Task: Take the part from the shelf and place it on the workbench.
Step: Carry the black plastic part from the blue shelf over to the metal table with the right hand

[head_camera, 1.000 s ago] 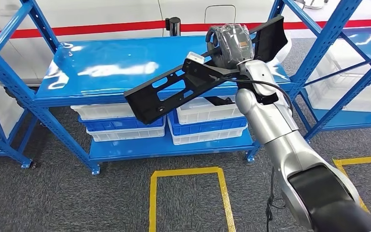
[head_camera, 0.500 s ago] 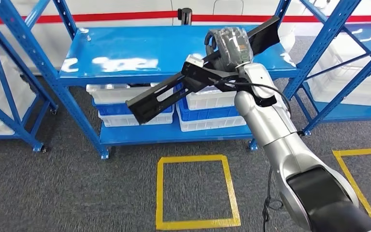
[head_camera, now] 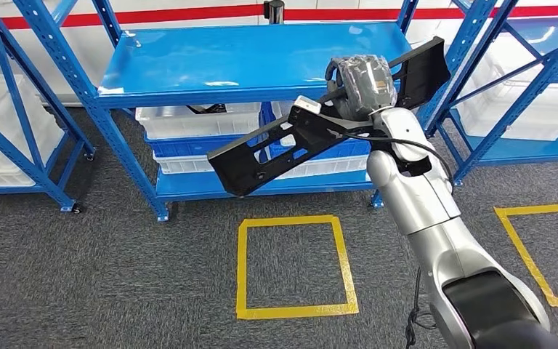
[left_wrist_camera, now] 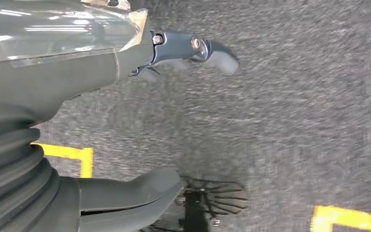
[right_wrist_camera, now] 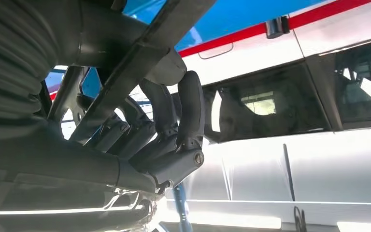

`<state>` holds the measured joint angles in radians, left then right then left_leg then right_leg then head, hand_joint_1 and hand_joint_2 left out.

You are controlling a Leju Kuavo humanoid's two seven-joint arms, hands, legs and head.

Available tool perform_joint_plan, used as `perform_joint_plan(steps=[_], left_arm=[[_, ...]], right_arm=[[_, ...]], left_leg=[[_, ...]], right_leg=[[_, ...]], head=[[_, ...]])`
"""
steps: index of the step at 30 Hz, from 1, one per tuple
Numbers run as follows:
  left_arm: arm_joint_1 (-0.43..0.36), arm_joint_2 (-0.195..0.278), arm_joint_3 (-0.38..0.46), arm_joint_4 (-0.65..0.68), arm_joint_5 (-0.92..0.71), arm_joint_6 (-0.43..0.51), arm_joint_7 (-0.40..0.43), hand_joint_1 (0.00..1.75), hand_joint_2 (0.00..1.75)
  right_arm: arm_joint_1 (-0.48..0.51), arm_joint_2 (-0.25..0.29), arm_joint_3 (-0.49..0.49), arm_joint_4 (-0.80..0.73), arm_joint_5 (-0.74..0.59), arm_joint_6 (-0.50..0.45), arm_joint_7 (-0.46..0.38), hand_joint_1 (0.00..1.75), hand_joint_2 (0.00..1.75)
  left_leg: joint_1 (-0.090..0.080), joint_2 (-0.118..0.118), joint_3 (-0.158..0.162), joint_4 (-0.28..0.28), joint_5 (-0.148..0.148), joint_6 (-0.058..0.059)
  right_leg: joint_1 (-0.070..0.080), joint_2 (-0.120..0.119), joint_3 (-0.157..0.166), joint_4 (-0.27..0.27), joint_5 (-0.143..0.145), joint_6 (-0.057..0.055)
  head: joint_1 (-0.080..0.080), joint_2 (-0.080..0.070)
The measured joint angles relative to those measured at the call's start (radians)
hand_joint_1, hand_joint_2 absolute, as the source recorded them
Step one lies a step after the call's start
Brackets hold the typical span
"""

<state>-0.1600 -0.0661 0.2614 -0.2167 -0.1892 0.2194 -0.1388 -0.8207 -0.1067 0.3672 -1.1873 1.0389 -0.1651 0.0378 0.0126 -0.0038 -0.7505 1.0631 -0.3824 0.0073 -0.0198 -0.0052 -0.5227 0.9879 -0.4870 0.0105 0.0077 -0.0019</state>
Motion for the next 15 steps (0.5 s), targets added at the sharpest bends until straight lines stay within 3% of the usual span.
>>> perform_joint_plan(steps=[2, 3, 4, 5, 7, 9, 10, 13, 15], left_arm=[[0.002, -0.001, 0.001, 0.000, 0.008, 0.005, -0.005, 0.00, 1.75], [0.002, -0.001, 0.002, 0.000, 0.011, 0.007, -0.009, 0.00, 1.75], [0.003, -0.001, 0.004, 0.000, 0.014, 0.008, -0.011, 0.00, 1.75], [0.003, -0.001, 0.005, 0.000, 0.016, 0.008, -0.013, 0.00, 1.75], [0.003, -0.001, 0.007, 0.000, 0.019, 0.009, -0.015, 0.00, 1.75], [0.003, -0.002, 0.008, 0.000, 0.019, 0.010, -0.015, 0.00, 1.75], [0.003, -0.002, 0.008, 0.000, 0.018, 0.010, -0.014, 0.00, 1.75], [0.005, -0.005, 0.009, 0.001, 0.014, 0.011, -0.011, 0.00, 1.75], [0.005, -0.008, 0.009, 0.001, 0.013, 0.011, -0.009, 0.00, 1.75]], right_arm=[[-0.002, 0.013, -0.001, 0.000, 0.005, 0.012, -0.011, 1.75, 1.75], [-0.003, 0.022, -0.001, 0.002, 0.006, 0.016, -0.018, 1.75, 1.75], [-0.004, 0.031, 0.000, 0.004, 0.008, 0.018, -0.024, 1.75, 1.75], [-0.005, 0.039, 0.000, 0.008, 0.008, 0.019, -0.028, 1.75, 1.75], [-0.010, 0.053, 0.000, 0.015, 0.008, 0.020, -0.032, 1.75, 1.75], [-0.023, 0.065, -0.001, 0.022, 0.009, 0.018, -0.037, 1.75, 1.75], [-0.030, 0.070, -0.002, 0.025, 0.009, 0.016, -0.041, 1.75, 1.75], [-0.037, 0.079, -0.005, 0.040, 0.010, 0.011, -0.046, 1.75, 1.75], [-0.038, 0.080, -0.008, 0.050, 0.011, 0.010, -0.047, 1.75, 1.75]], left_leg=[[0.004, 0.000, -0.028, 0.127, -0.109, -0.010], [0.007, 0.000, -0.038, 0.192, -0.139, -0.016], [0.011, 0.000, -0.037, 0.237, -0.145, -0.022], [0.016, 0.001, -0.021, 0.249, -0.131, -0.028], [0.025, 0.002, 0.062, 0.169, -0.092, -0.035], [0.024, -0.001, 0.156, 0.038, -0.096, -0.035], [0.020, -0.003, 0.178, -0.002, -0.107, -0.031], [0.009, -0.004, 0.176, -0.032, -0.099, -0.002], [0.010, 0.001, 0.165, -0.044, -0.077, 0.023]], right_leg=[[-0.001, 0.000, -0.027, 0.000, 0.027, -0.011], [-0.001, 0.000, -0.041, 0.001, 0.039, -0.010], [-0.001, 0.000, -0.055, 0.002, 0.050, -0.007], [-0.002, 0.000, -0.068, 0.004, 0.059, -0.003], [-0.006, -0.002, -0.093, 0.013, 0.073, 0.008], [-0.007, -0.005, -0.118, 0.026, 0.084, 0.023], [-0.006, -0.007, -0.127, 0.030, 0.091, 0.031], [-0.004, -0.009, -0.140, 0.028, 0.108, 0.058], [-0.004, -0.006, -0.162, 0.071, 0.068, 0.057]], head=[[-0.002, 0.000], [-0.002, 0.000], [-0.002, 0.000], [-0.002, 0.000], [-0.002, 0.000], [-0.002, 0.000], [-0.001, 0.000], [0.001, 0.000], [0.002, 0.000]])
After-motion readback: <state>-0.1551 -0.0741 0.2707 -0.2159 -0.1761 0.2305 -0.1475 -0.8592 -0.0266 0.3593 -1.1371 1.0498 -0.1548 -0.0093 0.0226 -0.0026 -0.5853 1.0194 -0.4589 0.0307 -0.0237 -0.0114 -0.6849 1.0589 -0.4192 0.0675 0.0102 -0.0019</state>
